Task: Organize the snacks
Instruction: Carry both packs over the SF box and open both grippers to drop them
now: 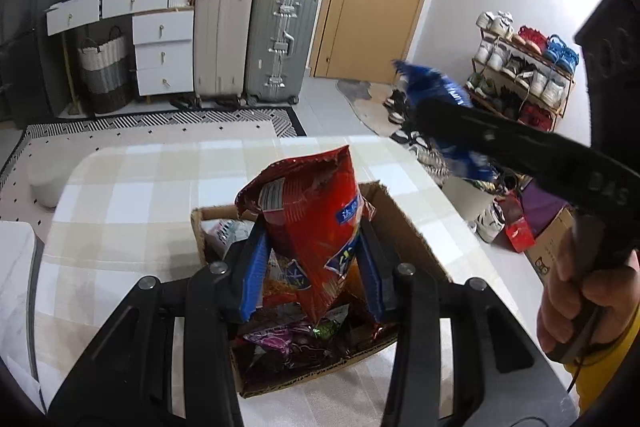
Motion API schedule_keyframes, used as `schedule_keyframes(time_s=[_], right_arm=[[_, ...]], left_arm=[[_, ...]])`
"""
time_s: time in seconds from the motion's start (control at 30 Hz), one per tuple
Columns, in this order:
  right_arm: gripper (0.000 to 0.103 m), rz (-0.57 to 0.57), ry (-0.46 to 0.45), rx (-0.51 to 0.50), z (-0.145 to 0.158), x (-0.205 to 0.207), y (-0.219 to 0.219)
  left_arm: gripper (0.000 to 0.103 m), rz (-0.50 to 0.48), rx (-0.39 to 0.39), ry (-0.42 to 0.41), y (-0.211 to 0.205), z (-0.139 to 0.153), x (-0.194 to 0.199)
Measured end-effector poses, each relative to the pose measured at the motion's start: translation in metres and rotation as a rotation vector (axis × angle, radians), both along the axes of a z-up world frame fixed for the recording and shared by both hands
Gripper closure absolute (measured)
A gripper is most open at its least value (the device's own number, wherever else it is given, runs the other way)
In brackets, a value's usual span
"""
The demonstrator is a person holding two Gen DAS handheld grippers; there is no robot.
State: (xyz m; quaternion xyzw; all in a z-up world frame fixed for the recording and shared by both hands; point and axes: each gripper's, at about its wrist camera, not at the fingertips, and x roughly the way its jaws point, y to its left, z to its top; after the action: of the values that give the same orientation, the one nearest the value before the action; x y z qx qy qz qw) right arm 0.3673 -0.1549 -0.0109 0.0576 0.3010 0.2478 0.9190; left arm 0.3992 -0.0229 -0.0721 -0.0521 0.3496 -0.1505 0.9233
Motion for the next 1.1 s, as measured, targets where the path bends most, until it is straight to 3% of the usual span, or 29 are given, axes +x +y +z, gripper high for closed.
schedule_keyframes(time_s=[0.2,0.53,0.8,0.9,1.1], right_arm=[[0.058,-0.011,0.087,-0.015,-0.030,0.030,0.000],[0.058,-0.009,0.166,-0.061,-0.066,0.052,0.005],[0.058,-0.016,0.181,-0.083,-0.079,0.050,0.002],[0.058,-0.021,0.182,-0.080,-0.080,0.045,0.002],[0.057,-0.028,0.200,-0.075,-0.084,0.043,0.000]], left_arm=[[0.064,-0.038,0.009,0.033,-0.013,-0.025,0.023],[0.064,-0.050,0.044,0.049,-0.016,-0.054,0.025],[0.060,-0.067,0.040,0.031,-0.009,-0.049,0.013],[0.047,-0.062,0.044,0.017,-0.006,-0.045,0.009],[0.042,-0.057,0.037,-0.013,-0.002,-0.030,-0.013]])
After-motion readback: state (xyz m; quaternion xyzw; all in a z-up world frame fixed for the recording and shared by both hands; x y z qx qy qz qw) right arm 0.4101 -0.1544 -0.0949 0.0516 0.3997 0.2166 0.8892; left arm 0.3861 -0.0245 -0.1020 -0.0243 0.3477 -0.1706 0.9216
